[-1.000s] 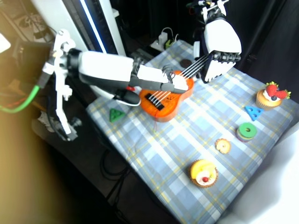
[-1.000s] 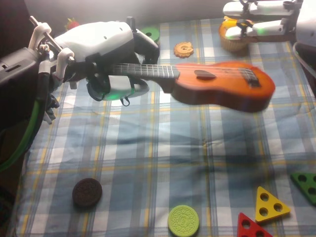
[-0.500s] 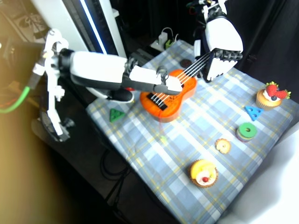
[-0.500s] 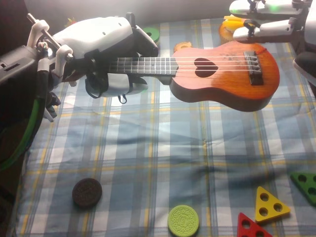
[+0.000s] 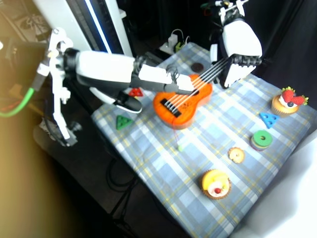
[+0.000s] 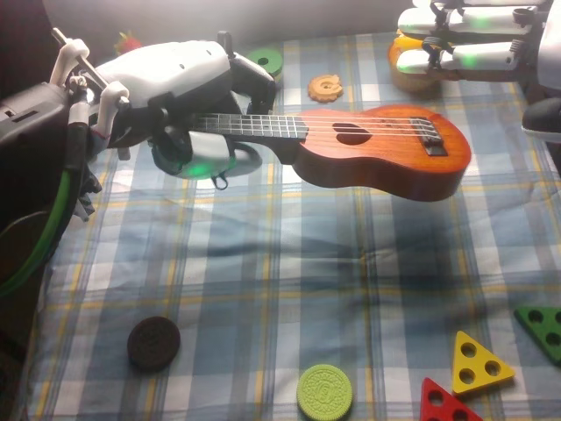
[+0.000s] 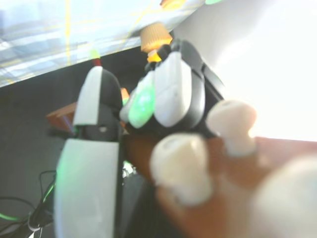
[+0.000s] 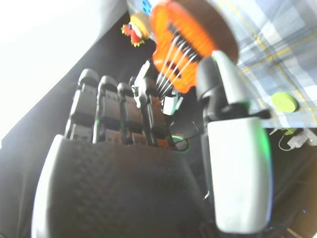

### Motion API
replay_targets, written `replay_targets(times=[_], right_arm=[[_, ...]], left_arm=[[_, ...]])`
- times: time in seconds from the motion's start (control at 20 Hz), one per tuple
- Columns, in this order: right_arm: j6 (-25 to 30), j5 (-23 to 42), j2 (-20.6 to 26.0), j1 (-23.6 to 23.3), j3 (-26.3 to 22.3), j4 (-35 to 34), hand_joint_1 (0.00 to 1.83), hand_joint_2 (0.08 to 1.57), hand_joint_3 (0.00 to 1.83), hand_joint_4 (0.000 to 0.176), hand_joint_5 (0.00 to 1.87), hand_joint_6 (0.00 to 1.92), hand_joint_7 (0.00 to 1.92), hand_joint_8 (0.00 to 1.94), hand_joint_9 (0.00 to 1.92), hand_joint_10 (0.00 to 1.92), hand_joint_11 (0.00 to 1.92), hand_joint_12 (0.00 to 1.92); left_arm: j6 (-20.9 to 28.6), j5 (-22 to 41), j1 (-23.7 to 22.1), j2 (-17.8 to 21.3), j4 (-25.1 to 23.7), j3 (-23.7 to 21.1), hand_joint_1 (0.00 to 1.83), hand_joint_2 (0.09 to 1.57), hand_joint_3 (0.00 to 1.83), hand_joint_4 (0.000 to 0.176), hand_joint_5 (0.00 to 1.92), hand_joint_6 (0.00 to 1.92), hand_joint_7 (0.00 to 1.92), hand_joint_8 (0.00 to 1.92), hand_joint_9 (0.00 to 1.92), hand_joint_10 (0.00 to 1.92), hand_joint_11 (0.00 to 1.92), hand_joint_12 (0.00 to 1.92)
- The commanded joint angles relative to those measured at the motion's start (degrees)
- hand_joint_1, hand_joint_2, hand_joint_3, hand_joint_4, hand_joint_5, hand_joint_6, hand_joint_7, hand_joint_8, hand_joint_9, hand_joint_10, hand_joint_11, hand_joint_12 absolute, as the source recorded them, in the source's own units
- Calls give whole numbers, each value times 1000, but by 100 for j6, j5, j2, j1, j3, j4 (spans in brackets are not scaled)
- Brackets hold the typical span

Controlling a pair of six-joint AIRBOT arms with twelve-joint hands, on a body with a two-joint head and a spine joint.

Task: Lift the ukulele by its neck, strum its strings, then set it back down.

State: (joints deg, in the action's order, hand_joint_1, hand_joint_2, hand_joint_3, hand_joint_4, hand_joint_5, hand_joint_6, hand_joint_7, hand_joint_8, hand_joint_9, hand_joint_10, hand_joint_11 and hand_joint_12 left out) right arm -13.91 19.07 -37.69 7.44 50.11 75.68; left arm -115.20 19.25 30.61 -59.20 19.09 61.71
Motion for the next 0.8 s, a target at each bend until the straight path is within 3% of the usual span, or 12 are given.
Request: replay_targets(times=[0.0, 0.1, 0.15, 0.2, 0.25, 0.3, 0.35, 0.5, 0.55, 0.65, 0.7, 0.75], right_arm=[[-39, 173, 51, -90, -15, -177, 948, 1278, 35, 0, 146, 6, 46, 5, 40, 19, 0, 1047], [-39, 173, 55, -90, -18, -169, 939, 1284, 19, 0, 156, 7, 101, 15, 120, 64, 0, 1380], [-39, 173, 55, -90, -21, -166, 955, 1289, 17, 0, 147, 2, 91, 7, 103, 62, 0, 1321], [-39, 172, 65, -90, -27, -172, 944, 1289, 15, 0, 134, 1, 35, 3, 64, 38, 0, 1057], [-39, 172, 71, -90, -29, -172, 944, 1289, 15, 0, 134, 1, 35, 3, 64, 38, 0, 1057], [-39, 172, 91, -90, -37, -172, 943, 1281, 10, 0, 130, 0, 45, 3, 67, 36, 0, 984], [-39, 171, 102, -90, -39, -172, 930, 1278, 9, 0, 124, 0, 37, 0, 56, 29, 0, 971], [-39, 168, 106, -90, -38, -172, 879, 1279, 9, 0, 113, 0, 8, 1, 42, 22, 0, 966], [-39, 168, 106, -90, -38, -172, 873, 1284, 10, 0, 102, 1, 1, 0, 30, 15, 0, 902], [-39, 167, 105, -91, -36, -179, 950, 1279, 7, 0, 93, 2, 0, 0, 13, 6, 0, 696], [-39, 167, 106, -91, -37, -179, 968, 1287, 11, 0, 70, 0, 2, 1, 9, 4, 0, 656], [-39, 167, 107, -91, -37, -179, 951, 1283, 9, 0, 76, 2, 3, 0, 11, 4, 0, 698]], left_arm=[[36, 653, -47, -35, -6, 18, 1092, 1148, 309, 0, 686, 1642, 1220, 1921, 1415, 1921, 1503, 1921], [35, 685, -46, -28, -9, 3, 1072, 1137, 310, 0, 689, 1541, 1248, 1921, 1430, 1921, 1507, 1921], [35, 705, -38, -22, -9, -2, 1246, 1181, 163, 0, 792, 1845, 1259, 1921, 1441, 1921, 1530, 1921], [35, 725, -27, -11, 6, -7, 1078, 1217, 219, 0, 645, 1708, 1248, 1921, 1433, 1921, 1519, 1921], [35, 731, -25, -7, 6, -13, 1078, 1217, 219, 0, 645, 1708, 1248, 1921, 1433, 1921, 1519, 1921], [35, 759, -19, 1, 6, -27, 1246, 1174, 179, 0, 788, 1878, 1262, 1921, 1446, 1921, 1529, 1921], [33, 809, -7, 22, 5, -56, 1117, 1193, 150, 0, 726, 1542, 1263, 1921, 1446, 1921, 1533, 1921], [32, 880, 1, 73, -20, -109, 1112, 1206, 30, 0, 781, 1335, 1266, 1921, 1468, 1921, 1580, 1921], [32, 885, 1, 79, -21, -113, 1118, 1201, 22, 0, 797, 1312, 1266, 1921, 1477, 1921, 1595, 1921], [32, 888, 2, 87, -24, -115, 1293, 1213, 23, 0, 842, 1829, 1266, 1921, 1479, 1921, 1613, 1921], [34, 889, 4, 87, -24, -114, 1355, 1204, 15, 0, 894, 1903, 1281, 1921, 1485, 1921, 1621, 1921], [35, 889, 4, 87, -20, -112, 1123, 1254, 59, 0, 704, 1629, 1258, 1921, 1469, 1921, 1610, 1921]])
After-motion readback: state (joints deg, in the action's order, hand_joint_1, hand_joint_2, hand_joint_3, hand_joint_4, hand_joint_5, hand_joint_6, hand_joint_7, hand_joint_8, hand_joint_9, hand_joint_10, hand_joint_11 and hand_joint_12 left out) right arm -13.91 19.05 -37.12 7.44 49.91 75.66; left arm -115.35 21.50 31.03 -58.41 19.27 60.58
